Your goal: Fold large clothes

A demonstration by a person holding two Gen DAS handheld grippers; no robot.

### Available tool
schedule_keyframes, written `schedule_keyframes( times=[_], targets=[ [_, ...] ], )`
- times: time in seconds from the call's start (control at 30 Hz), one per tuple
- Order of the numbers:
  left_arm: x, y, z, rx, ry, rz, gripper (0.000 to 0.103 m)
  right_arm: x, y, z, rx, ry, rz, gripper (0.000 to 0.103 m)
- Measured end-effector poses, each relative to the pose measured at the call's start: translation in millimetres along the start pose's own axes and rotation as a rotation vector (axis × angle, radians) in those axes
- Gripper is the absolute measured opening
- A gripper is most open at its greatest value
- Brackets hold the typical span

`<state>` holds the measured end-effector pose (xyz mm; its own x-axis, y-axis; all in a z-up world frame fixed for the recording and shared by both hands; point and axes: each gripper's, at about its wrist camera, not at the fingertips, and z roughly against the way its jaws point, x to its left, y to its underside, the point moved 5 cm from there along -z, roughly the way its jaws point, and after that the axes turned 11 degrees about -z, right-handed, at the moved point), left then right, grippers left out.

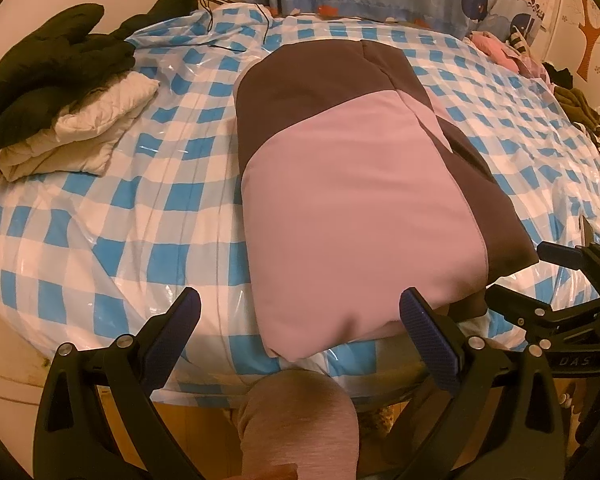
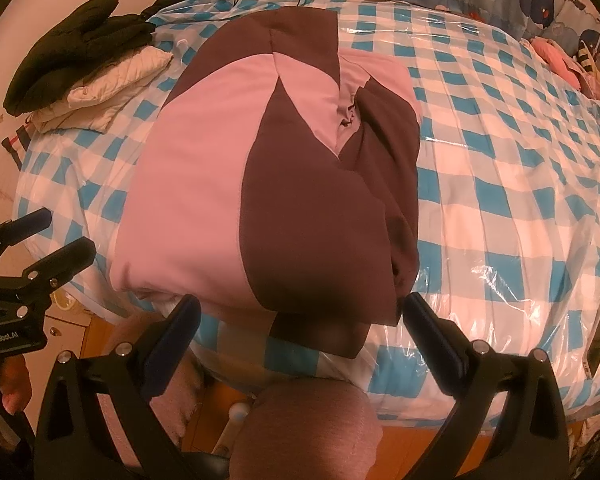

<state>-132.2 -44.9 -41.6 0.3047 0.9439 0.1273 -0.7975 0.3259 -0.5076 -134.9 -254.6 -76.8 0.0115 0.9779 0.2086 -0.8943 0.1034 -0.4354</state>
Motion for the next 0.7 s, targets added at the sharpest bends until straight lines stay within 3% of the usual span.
schedule_keyframes(
  times=[0.7],
  targets=[
    [-3.1,-1.9,-0.2,0.002,-0.016,-0.001,0.096,-1.8,-0.3,-1.3,0.000,-0.003,-0.003,0.097]
  ],
)
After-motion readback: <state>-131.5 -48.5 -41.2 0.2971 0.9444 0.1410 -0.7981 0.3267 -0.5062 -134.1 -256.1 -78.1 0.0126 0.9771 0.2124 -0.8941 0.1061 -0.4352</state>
